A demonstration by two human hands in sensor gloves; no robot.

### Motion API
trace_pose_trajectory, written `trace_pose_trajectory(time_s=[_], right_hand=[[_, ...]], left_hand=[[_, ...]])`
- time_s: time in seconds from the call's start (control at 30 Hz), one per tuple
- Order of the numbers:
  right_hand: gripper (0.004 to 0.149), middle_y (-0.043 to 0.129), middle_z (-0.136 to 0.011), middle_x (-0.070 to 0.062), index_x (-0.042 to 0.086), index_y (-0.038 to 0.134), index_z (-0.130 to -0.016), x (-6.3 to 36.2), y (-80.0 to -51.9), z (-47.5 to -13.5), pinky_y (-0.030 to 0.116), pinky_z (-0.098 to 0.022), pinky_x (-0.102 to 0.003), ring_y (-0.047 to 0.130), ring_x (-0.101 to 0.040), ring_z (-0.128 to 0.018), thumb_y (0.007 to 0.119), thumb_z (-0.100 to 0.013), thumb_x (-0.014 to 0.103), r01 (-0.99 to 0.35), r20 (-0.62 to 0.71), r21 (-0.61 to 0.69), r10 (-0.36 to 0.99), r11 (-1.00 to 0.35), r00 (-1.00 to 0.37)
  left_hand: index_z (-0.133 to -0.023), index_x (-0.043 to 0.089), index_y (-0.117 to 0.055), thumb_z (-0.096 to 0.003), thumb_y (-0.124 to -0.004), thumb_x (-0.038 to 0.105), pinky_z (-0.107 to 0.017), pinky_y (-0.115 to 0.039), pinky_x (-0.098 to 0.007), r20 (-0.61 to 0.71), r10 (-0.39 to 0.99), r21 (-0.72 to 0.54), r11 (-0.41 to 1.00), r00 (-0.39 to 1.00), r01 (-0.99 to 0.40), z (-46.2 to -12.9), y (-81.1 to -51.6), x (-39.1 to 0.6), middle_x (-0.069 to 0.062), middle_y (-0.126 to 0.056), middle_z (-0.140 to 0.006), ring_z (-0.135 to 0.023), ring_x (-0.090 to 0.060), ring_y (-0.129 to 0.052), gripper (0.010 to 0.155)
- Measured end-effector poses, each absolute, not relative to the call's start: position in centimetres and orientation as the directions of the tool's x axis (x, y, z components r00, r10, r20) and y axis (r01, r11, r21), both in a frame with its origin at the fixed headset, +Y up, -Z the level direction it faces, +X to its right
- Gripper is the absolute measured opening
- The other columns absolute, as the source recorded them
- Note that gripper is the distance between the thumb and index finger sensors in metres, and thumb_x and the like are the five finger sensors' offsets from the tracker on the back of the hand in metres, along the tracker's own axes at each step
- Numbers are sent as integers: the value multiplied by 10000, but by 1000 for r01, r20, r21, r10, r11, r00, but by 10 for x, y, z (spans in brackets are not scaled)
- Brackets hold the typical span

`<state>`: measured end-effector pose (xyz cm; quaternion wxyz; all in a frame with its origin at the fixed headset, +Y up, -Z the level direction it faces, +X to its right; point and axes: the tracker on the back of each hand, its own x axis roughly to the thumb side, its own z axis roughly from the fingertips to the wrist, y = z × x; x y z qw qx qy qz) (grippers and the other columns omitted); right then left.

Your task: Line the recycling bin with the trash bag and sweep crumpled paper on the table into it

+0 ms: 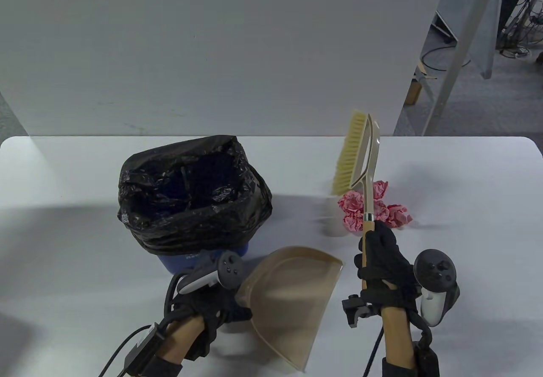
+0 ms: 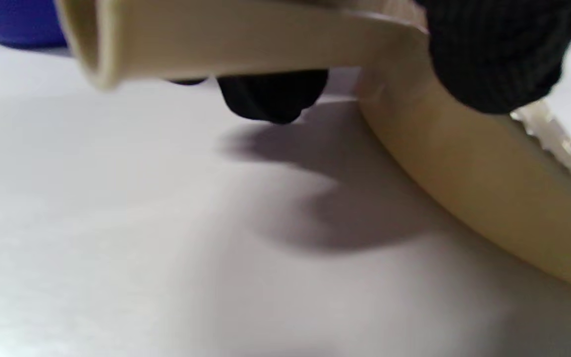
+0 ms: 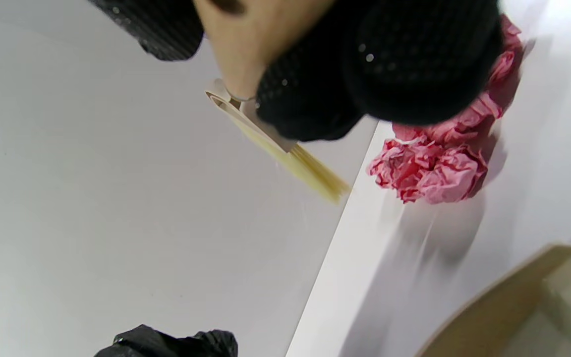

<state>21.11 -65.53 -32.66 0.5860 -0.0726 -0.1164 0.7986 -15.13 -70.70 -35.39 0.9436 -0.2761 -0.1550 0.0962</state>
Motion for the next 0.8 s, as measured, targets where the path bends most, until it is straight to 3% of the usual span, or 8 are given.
trace_pose_trajectory(time_s=[0.13,0.5,0.67,0.8], right_hand=[[631,740,-874,-273,-22,443,-1101,214,-656,-326,889,-317,-403,927,-275,-490,567,-642,393,-893,14,-307,936,-331,-352],[647,715,-899,-280,-16,423,-1108,222,-649,-320,878,-343,-418,912,-288,-519,585,-637,398,-843,29,-401,915,-359,-404],[630,693,-919,-288,-8,410,-1114,232,-645,-315,864,-372,-441,897,-304,-550,601,-638,357,-744,-71,-474,863,-471,-500],[610,688,-927,-292,0,410,-1117,235,-644,-313,854,-395,-458,893,-311,-567,619,-637,313,-581,-271,-468,734,-666,-623]], left_hand=[[-1150,148,-433,-515,-756,563,-570,-769,-539,187,409,-619,755,893,-216,-356,-711,-154,-48,-771,-989,-677,-208,-911,825],[-1151,142,-412,-555,-702,553,-537,-792,-505,83,554,-608,687,828,-398,-356,-718,-156,-42,-747,-978,-644,-179,-889,780],[-1156,106,-305,-587,-690,495,-544,-820,-488,49,630,-628,623,775,-466,-349,-718,-139,-71,-668,-1023,-693,-194,-864,790],[-1142,60,-211,-598,-704,424,-523,-863,-441,9,673,-578,607,739,-546,-345,-718,-120,-105,-592,-1050,-734,-214,-842,818]])
